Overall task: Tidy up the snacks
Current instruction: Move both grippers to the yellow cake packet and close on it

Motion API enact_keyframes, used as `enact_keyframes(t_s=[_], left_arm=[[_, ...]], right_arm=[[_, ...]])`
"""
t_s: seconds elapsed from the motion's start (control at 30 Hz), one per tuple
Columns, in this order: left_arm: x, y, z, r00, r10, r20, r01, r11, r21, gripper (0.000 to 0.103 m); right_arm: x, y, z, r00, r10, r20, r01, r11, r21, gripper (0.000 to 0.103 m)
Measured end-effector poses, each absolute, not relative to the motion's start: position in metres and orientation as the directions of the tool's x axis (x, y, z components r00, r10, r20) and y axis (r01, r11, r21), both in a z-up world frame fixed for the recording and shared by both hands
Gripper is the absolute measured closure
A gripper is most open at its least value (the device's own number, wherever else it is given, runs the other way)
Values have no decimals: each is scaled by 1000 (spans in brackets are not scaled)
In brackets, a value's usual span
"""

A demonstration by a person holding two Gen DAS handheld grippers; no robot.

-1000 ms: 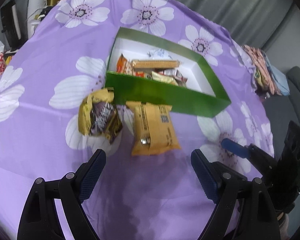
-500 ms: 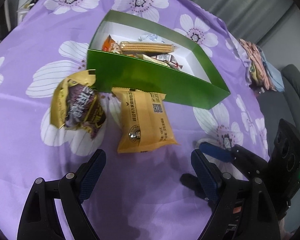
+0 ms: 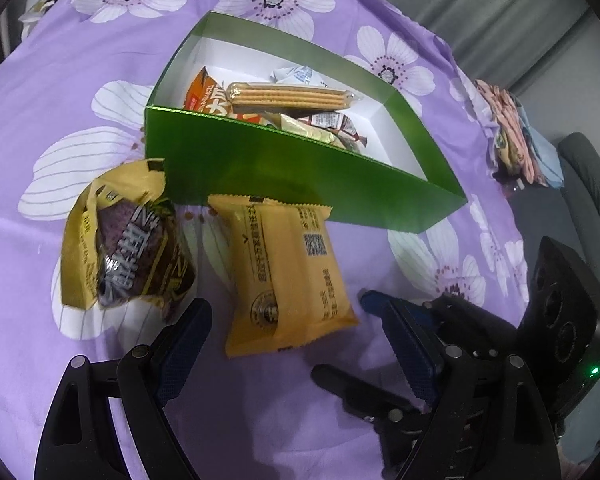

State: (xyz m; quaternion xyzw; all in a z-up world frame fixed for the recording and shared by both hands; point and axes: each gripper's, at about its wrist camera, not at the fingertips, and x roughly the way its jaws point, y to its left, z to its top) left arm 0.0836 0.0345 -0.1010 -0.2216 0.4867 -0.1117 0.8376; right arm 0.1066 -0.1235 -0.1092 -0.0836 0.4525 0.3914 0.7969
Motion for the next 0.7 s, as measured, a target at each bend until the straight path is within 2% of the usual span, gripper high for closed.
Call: enact_keyframes(t_s=[0.27, 0.4, 0.53, 0.63, 0.7], left_arm=[[95, 35, -103, 513, -421, -748, -27, 863, -504, 16], [100, 36, -105, 508, -417, -753, -38, 863, -504, 21], [103, 44, -111, 499, -406, -766, -74, 860, -505, 41], [103, 52, -114, 498, -431, -753, -93, 837, -540, 49], [103, 53, -116, 493, -454, -742, -93, 821, -563, 52]], right_arm=[[120, -111, -111, 265, 550, -792, -722, 658, 215, 36], [126, -104, -112, 242, 566, -788, -741, 632, 227, 36], [130, -105, -112, 225, 585, -779, -742, 621, 252, 36], [132, -103, -111, 210, 597, -774, -750, 606, 264, 35], [131, -97, -112, 192, 608, -770, -765, 584, 271, 40]])
